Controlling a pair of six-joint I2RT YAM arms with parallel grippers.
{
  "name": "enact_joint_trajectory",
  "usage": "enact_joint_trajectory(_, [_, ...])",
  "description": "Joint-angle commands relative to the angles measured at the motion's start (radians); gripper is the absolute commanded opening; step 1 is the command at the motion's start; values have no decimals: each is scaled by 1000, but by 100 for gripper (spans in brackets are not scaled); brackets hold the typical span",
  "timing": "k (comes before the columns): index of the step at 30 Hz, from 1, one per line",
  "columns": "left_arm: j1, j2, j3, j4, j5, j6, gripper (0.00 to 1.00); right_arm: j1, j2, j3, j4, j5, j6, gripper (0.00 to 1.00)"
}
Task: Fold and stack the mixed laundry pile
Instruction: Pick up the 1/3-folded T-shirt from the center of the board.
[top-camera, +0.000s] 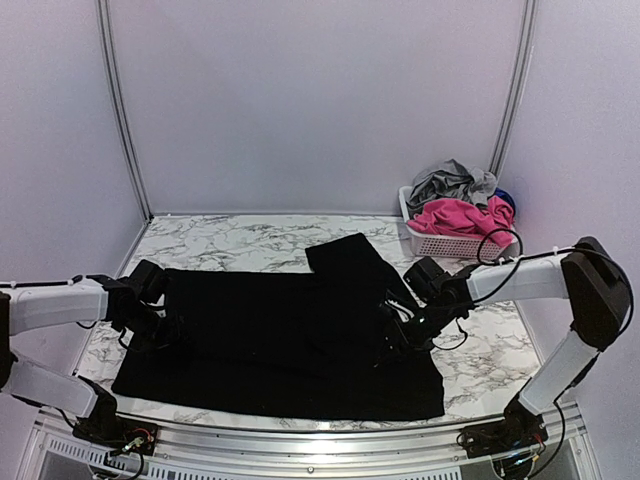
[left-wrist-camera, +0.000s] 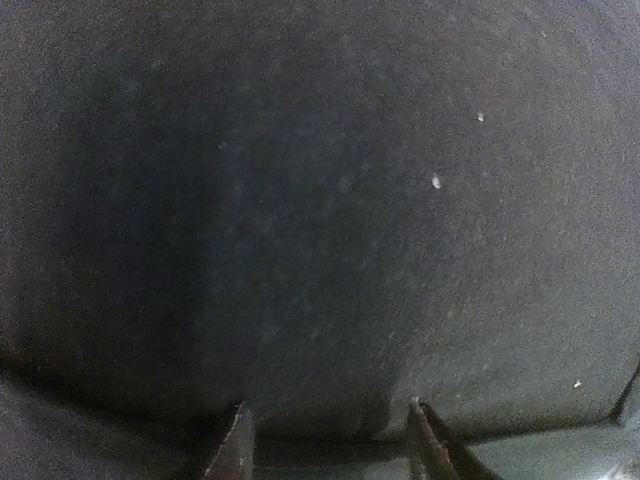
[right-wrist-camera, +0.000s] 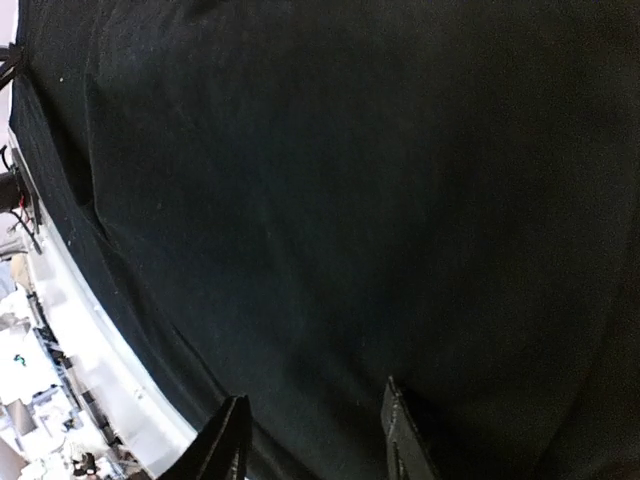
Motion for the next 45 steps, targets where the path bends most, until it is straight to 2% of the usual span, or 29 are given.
enact_joint_trajectory(1, [13,-79,59,-125,5,27,69,-46,-43,104,-78,23,1,48])
enact_joint_trajectory(5, [64,23,276,-141,-2,100,80,-178,84,388,-106,112,-70,48])
enact_joint_trajectory(12, [246,300,583,-144,25,202,82,-248,405,856,-164,305,-117,47])
enact_joint_trajectory(17, [323,441,755,-141,39,256,82,-245,608,1104,-193,344,-129,46])
enact_joint_trajectory(22, [368,541,850,-141,47,271,79,-245,734,1246,-221,426,-162,46])
enact_joint_trajectory(26, [371,585,888,-141,20,291,79,-244,794,1289,-231,499,-195,47])
enact_joint_trajectory(34, [371,651,916,-146,-21,337,77,-206,896,1336,-252,492,-233,45])
enact_joint_trajectory(38, [412,662,918,-146,-9,335,76,-190,963,1382,-295,492,-238,33])
enact_joint_trajectory(40, [417,664,919,-145,-2,340,74,-194,987,1407,-305,498,-241,18])
enact_joint_trajectory(41, [420,667,921,-144,-3,346,74,-201,996,1422,-304,498,-240,6])
enact_joint_trajectory(42, [423,670,921,-143,-3,357,74,-209,1004,1444,-304,501,-238,0])
enact_joint_trajectory(45, [441,699,920,-137,32,398,75,-248,1034,1538,-299,508,-224,0])
